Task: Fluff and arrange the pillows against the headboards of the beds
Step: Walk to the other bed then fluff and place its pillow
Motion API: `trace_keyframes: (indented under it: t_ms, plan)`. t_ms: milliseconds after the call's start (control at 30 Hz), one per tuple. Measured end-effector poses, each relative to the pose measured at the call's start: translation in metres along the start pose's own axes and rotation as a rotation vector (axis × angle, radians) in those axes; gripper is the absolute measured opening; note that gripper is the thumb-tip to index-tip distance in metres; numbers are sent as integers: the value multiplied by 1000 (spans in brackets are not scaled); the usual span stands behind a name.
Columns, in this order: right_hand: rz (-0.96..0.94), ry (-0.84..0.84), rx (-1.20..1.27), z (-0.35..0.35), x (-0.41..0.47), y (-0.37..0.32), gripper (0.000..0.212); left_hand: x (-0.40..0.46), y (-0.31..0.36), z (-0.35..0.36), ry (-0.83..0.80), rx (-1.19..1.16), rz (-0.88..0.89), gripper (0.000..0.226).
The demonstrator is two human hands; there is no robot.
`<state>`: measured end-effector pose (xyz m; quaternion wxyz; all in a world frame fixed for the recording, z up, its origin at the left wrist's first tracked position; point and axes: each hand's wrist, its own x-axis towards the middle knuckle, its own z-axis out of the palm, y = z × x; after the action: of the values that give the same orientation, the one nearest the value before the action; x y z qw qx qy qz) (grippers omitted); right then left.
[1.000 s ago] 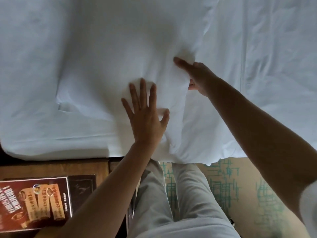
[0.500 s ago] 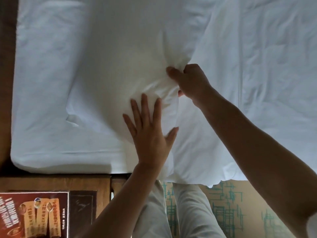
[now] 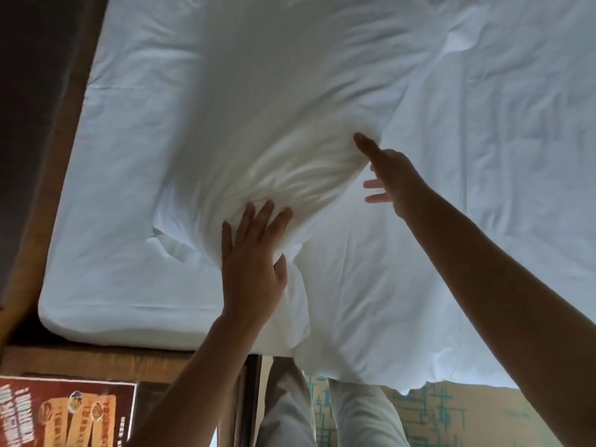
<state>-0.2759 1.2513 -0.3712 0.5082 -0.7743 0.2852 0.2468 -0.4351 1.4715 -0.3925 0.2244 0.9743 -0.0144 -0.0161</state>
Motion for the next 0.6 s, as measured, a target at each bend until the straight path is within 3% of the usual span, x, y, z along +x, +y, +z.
trace_keyframes:
  t_ms: [100, 233, 300, 400, 467, 600]
  plan:
    - [110, -103, 56, -8, 8, -6, 92, -5, -3, -7, -70, -95, 4, 74]
    - [54, -262, -102, 0, 13, -4, 73, -1, -11, -26, -30, -165, 42, 73]
    - [-28, -244, -13, 7, 12, -6, 56, 4, -14, -38, -35, -220, 55, 74]
    - [-183, -128, 48, 8, 7, -15, 34, 19, -8, -72, -102, -414, -117, 73]
    - [-281, -100, 12, 2, -2, -29, 36, 30, -5, -102, -149, -528, -240, 80]
    - [-434, -113, 29, -7, -41, -78, 38, 25, -10, -160, -153, -678, -246, 73]
